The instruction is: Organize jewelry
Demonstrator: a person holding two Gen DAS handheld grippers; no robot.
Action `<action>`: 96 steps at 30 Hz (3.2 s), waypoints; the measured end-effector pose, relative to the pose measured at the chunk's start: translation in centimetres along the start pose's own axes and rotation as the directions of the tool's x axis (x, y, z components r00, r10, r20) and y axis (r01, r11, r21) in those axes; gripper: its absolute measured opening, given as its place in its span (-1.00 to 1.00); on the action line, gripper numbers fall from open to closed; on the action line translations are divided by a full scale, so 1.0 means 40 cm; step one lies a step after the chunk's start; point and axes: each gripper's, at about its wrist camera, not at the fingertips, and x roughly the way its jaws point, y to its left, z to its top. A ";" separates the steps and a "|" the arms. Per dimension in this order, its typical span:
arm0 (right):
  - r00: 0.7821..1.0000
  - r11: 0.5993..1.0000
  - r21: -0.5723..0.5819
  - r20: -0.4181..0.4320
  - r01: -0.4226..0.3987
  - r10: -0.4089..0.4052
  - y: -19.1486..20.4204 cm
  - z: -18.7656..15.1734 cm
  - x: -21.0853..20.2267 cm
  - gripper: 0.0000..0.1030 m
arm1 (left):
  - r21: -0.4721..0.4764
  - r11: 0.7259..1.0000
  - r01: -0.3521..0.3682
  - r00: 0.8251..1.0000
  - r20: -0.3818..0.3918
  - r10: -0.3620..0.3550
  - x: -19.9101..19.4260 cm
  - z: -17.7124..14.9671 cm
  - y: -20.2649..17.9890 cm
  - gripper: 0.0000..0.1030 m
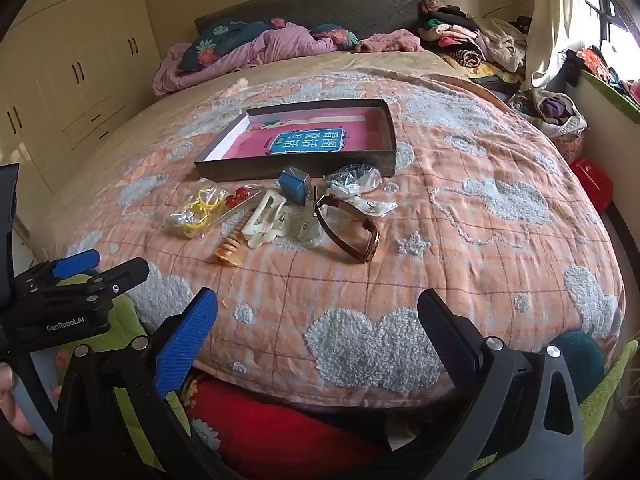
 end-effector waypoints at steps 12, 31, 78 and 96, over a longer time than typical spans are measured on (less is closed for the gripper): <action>1.000 1.000 -0.001 0.007 -0.002 0.002 0.002 0.000 -0.006 0.92 | -0.002 1.000 0.002 1.000 -0.004 -0.002 0.000 0.000 0.000 0.84; 1.000 1.000 -0.009 0.019 0.000 0.000 0.011 0.007 -0.014 0.92 | -0.004 1.000 0.004 1.000 -0.003 -0.004 0.001 0.000 0.000 0.84; 1.000 1.000 -0.010 0.024 -0.007 0.008 0.007 0.012 -0.007 0.92 | -0.034 0.999 -0.005 1.000 0.002 0.005 0.019 0.013 0.020 0.84; 0.998 0.999 -0.009 -0.051 -0.037 0.036 -0.057 0.109 0.130 0.92 | -0.088 0.996 0.018 0.998 -0.051 -0.022 0.140 0.076 0.142 0.84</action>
